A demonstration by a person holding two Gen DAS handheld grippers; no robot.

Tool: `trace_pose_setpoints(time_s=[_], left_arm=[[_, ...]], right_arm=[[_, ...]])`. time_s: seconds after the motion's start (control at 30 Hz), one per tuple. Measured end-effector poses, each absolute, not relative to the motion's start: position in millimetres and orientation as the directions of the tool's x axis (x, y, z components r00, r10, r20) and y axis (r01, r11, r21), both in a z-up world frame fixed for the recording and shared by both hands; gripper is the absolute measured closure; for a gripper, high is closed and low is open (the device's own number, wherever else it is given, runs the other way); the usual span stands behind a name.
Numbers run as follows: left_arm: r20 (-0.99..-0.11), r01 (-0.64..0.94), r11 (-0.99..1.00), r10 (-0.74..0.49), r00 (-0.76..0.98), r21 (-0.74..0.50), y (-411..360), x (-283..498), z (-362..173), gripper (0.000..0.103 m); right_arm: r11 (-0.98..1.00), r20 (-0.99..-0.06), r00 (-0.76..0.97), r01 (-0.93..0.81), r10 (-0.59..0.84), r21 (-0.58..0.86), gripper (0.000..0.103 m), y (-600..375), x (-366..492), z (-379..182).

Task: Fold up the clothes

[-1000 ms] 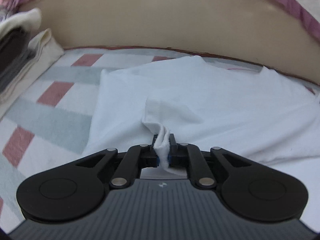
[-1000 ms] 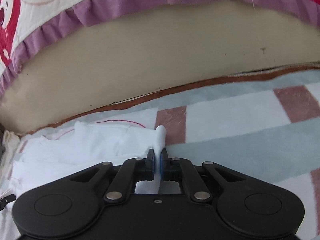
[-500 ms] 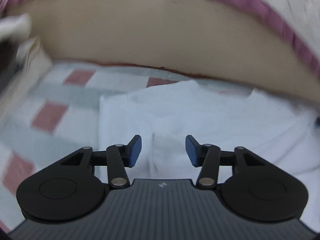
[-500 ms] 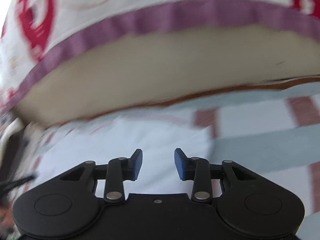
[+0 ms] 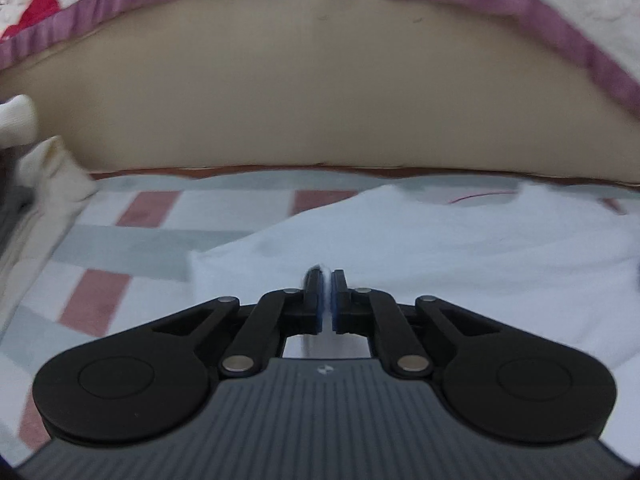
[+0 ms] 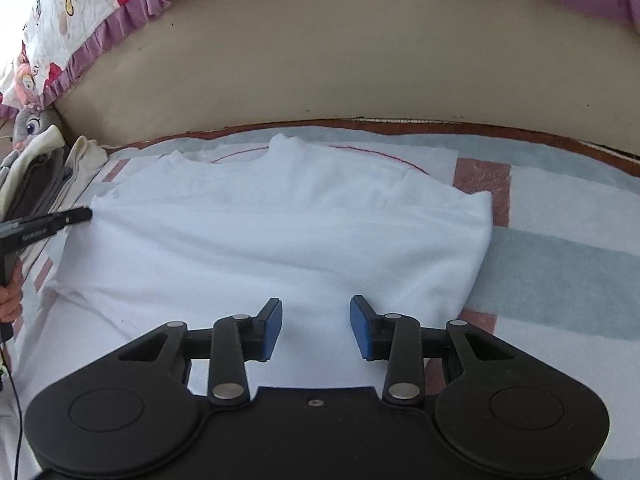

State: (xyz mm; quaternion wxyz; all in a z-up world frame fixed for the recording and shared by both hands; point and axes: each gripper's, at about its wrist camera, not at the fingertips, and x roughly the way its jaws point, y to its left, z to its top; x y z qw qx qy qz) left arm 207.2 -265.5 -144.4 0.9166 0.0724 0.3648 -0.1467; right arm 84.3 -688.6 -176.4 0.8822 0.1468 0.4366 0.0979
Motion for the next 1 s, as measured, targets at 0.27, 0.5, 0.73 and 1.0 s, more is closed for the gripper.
trace_pose_setpoints(time_s=[0.27,0.5,0.73,1.0], left_arm=[[-0.682,0.312,0.948,-0.265,0.682,-0.056,-277,208,-134,0.086],[-0.658,0.507,0.853,-0.454,0.601,-0.125,-334,208,-126,0.051],[-0.675,0.525,0.829,-0.501,0.541,-0.195,-364,217,-151,0.051],[-0.719,0.455,0.877,-0.416,0.557,-0.155,-375,226,-163,0.103]], right_arm=[[0.959,-0.807,0.527,-0.060,0.266,0.277,0.061,-687,84,-165],[0.936,-0.770,0.561,-0.026,0.303,0.350,0.059,-695,85,-167],[0.914,-0.735,0.588,-0.017,0.337,0.405,0.059,-697,91,-169],[0.905,-0.726,0.593,-0.013,0.348,0.424,0.058,-699,94,-175]])
